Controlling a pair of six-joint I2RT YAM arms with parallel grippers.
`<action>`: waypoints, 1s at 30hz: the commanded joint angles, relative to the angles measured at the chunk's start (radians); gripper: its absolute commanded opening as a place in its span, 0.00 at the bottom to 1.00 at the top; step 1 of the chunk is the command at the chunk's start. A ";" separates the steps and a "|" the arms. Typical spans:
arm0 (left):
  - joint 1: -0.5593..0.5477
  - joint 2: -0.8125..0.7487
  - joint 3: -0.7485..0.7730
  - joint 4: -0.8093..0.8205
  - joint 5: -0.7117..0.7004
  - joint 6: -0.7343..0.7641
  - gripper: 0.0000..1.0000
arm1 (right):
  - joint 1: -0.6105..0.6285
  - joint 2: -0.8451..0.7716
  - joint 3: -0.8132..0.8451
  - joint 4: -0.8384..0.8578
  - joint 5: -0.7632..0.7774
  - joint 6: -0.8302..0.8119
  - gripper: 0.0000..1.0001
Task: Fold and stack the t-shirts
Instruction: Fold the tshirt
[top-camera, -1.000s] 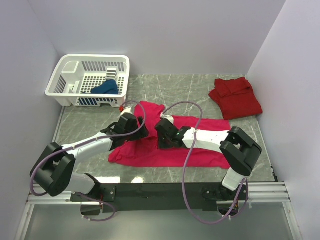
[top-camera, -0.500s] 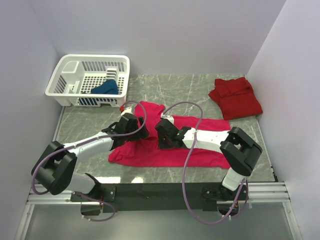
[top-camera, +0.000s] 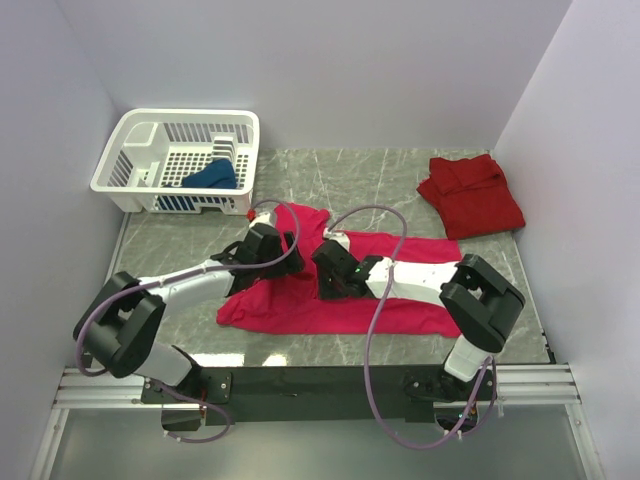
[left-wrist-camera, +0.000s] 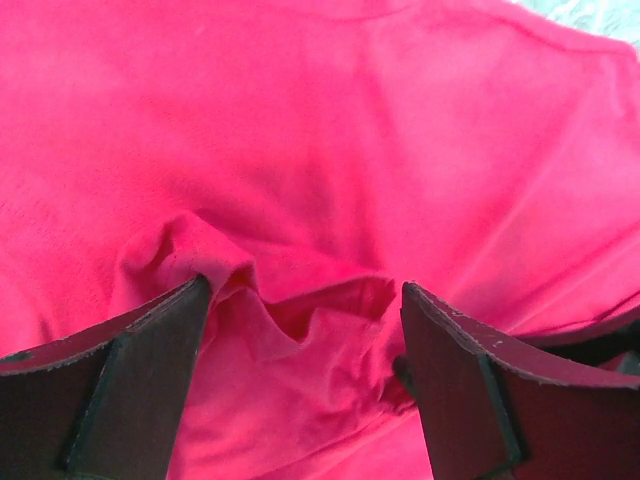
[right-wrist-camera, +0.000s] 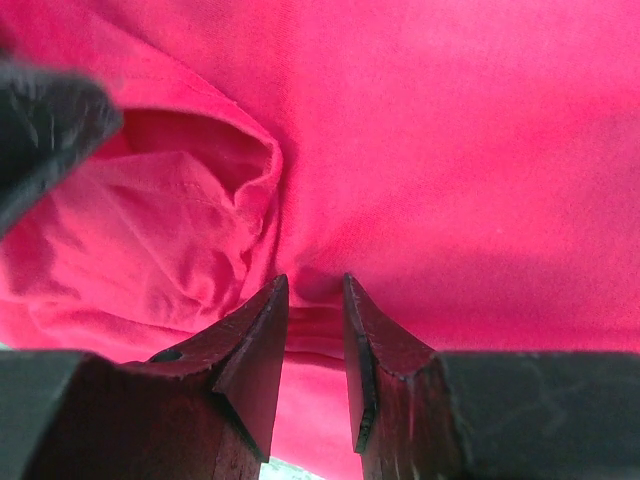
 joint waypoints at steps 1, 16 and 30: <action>-0.004 0.034 0.077 0.084 0.009 0.025 0.84 | -0.003 -0.058 -0.024 0.020 0.033 0.020 0.36; 0.006 0.026 0.179 0.027 -0.106 0.088 0.88 | -0.003 -0.119 -0.035 0.028 0.055 0.017 0.36; 0.070 -0.052 0.059 -0.065 -0.078 0.110 0.87 | -0.003 0.012 0.140 0.042 0.039 -0.046 0.36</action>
